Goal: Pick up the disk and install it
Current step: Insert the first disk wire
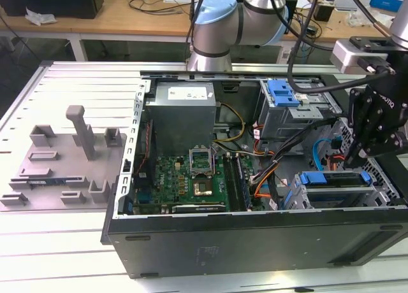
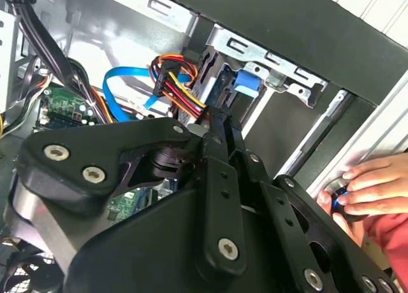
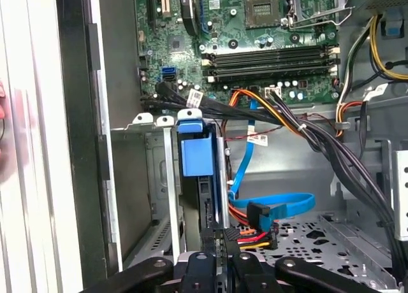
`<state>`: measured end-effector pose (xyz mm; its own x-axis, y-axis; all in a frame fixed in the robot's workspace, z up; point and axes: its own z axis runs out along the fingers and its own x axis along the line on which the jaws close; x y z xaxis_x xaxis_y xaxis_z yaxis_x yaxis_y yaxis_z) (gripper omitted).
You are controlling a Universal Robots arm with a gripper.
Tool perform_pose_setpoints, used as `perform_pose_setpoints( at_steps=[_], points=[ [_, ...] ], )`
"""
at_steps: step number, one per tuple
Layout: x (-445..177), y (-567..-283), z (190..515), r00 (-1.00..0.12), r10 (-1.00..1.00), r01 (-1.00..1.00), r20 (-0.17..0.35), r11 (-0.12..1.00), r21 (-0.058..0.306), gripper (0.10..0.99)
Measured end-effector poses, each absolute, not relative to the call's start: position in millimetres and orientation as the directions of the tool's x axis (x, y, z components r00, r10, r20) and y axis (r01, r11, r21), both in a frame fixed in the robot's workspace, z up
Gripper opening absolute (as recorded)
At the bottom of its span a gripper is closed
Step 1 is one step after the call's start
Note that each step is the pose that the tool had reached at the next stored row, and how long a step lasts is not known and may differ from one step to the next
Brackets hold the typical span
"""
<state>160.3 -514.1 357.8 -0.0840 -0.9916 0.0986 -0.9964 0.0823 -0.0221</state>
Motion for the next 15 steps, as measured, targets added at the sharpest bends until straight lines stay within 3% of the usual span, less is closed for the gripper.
perform_pose_setpoints(
  at_steps=[15],
  points=[
    [162.4,-515.5,357.7,-0.083,-0.991,-0.996,0.108,0.082,-0.018,0.165]
  ],
)
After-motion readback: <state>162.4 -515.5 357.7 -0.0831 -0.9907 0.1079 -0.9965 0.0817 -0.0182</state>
